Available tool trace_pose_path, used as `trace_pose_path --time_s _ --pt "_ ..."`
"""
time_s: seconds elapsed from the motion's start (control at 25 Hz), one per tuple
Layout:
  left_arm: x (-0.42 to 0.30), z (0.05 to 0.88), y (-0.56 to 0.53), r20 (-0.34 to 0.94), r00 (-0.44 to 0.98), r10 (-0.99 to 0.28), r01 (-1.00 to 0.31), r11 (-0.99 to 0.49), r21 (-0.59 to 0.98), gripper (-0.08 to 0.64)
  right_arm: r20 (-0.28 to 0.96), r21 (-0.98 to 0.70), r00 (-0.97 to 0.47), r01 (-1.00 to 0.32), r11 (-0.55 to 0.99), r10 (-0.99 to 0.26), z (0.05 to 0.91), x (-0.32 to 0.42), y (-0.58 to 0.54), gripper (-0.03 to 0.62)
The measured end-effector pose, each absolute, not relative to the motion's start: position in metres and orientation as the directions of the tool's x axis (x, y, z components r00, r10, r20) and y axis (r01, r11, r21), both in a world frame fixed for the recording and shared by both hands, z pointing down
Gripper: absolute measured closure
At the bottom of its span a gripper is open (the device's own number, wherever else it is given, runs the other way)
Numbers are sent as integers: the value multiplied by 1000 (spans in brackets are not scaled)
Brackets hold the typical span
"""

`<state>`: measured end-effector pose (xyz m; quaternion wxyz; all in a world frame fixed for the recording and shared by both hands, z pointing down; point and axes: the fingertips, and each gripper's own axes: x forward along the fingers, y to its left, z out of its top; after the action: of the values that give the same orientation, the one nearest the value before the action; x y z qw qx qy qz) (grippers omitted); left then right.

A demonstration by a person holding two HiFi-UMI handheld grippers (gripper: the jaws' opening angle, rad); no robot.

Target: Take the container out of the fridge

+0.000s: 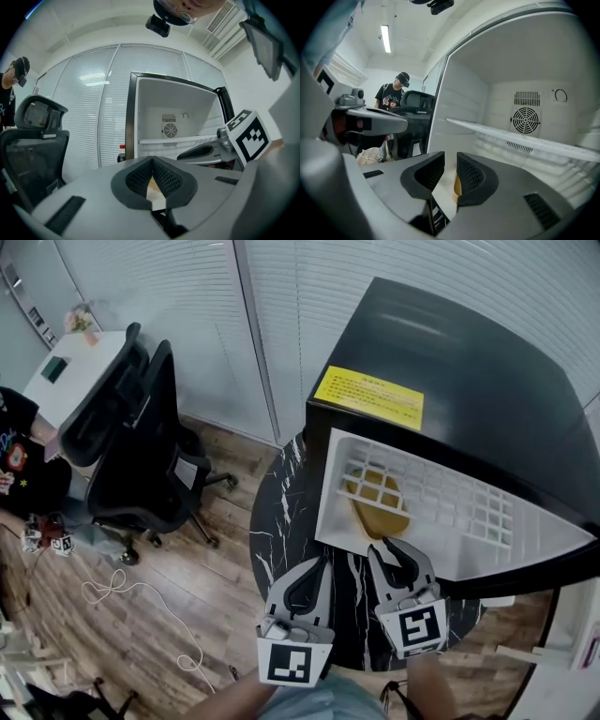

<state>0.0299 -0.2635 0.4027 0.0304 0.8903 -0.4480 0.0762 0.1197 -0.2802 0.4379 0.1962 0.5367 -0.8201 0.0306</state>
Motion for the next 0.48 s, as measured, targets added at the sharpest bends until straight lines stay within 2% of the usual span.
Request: trace_pose_path --time_s 0.48 --pt "29 435 -283 220 577 -786 -808 -588 17 546 479 215 -338 -849 482 -810 493 117 -299 494"
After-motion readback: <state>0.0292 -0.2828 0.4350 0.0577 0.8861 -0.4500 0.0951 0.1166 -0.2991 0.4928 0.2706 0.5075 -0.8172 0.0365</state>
